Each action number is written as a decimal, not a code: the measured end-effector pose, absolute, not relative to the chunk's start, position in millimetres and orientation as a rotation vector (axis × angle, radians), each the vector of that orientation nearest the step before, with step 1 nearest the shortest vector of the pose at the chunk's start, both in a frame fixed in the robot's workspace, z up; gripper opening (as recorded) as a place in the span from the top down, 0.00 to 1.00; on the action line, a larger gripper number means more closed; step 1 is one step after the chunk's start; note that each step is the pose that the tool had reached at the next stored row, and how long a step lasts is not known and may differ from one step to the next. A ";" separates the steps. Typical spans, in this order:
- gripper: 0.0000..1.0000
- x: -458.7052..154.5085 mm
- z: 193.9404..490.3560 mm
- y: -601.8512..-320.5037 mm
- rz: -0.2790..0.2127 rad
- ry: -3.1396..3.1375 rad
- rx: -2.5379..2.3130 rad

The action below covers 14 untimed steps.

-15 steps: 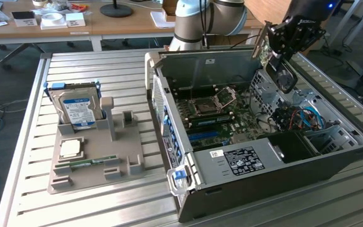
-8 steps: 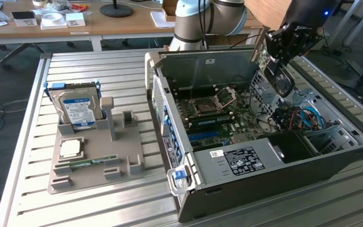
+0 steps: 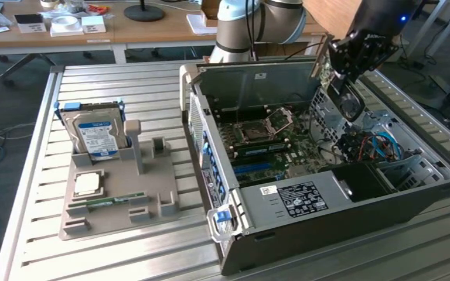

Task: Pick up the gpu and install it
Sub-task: 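Pick up the gpu and move the gpu toward the slot, then insert the gpu into the slot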

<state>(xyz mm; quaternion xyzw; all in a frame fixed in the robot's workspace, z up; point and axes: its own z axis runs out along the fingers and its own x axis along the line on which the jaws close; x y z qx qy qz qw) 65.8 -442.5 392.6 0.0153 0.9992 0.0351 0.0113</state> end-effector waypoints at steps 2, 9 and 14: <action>0.73 66.5 391.6 -442.5 0.109 3.117 0.048; 0.73 67.1 391.5 -442.5 0.109 3.117 0.048; 0.73 67.1 391.5 -442.5 0.109 3.117 0.048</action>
